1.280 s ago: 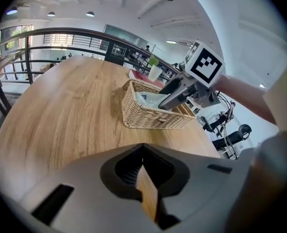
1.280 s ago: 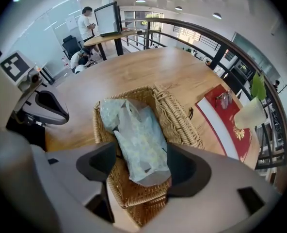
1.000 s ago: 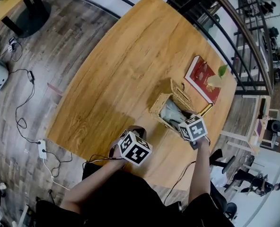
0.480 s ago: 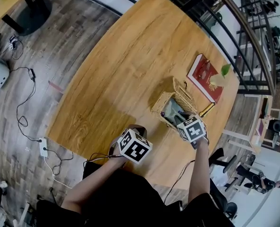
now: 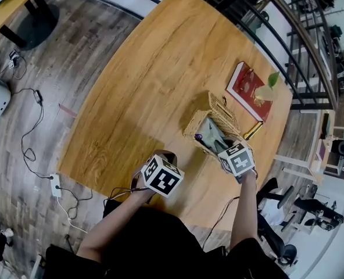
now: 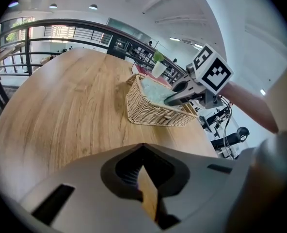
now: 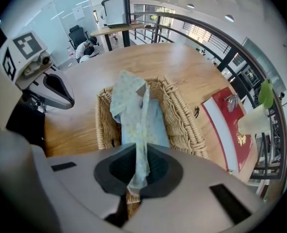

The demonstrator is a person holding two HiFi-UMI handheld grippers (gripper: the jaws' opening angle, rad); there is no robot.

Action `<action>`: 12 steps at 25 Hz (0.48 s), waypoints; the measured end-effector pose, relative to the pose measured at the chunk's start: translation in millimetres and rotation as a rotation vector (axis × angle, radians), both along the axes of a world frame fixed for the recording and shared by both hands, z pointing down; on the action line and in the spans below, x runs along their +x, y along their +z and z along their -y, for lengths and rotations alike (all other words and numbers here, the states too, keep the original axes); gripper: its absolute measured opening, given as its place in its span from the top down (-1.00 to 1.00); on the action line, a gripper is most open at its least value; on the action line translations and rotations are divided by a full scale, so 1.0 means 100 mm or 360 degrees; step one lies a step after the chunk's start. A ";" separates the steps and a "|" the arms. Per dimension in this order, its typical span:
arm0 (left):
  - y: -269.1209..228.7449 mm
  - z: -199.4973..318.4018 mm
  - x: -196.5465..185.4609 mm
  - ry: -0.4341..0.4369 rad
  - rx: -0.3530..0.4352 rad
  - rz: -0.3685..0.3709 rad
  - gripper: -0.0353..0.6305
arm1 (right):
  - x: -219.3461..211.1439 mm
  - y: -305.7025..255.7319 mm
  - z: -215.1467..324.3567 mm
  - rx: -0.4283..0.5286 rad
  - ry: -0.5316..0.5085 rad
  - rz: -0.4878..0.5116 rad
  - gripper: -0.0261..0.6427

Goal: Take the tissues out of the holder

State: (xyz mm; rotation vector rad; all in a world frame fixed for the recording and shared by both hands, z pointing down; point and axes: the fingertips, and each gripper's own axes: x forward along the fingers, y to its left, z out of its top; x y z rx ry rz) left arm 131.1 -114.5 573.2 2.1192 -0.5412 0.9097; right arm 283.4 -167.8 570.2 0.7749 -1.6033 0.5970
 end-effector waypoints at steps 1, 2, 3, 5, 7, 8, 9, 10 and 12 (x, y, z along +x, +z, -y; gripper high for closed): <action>0.01 -0.02 0.00 0.0004 -0.0013 -0.0002 0.89 | 0.00 -0.04 -0.01 0.0016 0.0001 0.0001 0.88; 0.01 -0.03 0.01 0.0004 -0.0027 -0.0004 0.89 | 0.01 -0.07 -0.02 0.0031 0.0003 0.0003 0.88; 0.01 -0.04 0.00 0.0000 -0.0036 -0.0005 0.89 | 0.01 -0.11 -0.03 0.0049 0.0006 0.0006 0.88; 0.01 -0.02 -0.01 -0.0014 -0.0028 0.0000 0.89 | 0.02 -0.19 -0.03 0.0090 0.0011 0.0011 0.88; 0.00 0.01 -0.04 -0.0026 -0.0008 0.0006 0.89 | 0.03 -0.26 -0.02 0.0134 0.0017 0.0011 0.88; -0.01 0.02 -0.05 -0.0031 0.0000 0.0009 0.89 | 0.03 -0.29 -0.02 0.0157 0.0024 0.0013 0.88; -0.01 0.03 -0.07 -0.0035 0.0006 0.0011 0.89 | 0.02 -0.32 -0.02 0.0181 0.0036 0.0022 0.88; -0.02 0.04 -0.09 -0.0040 0.0010 0.0013 0.89 | 0.01 -0.35 -0.01 0.0207 0.0056 0.0036 0.88; -0.02 0.06 -0.11 -0.0054 0.0017 0.0011 0.89 | 0.01 -0.42 0.01 0.0257 0.0102 0.0061 0.88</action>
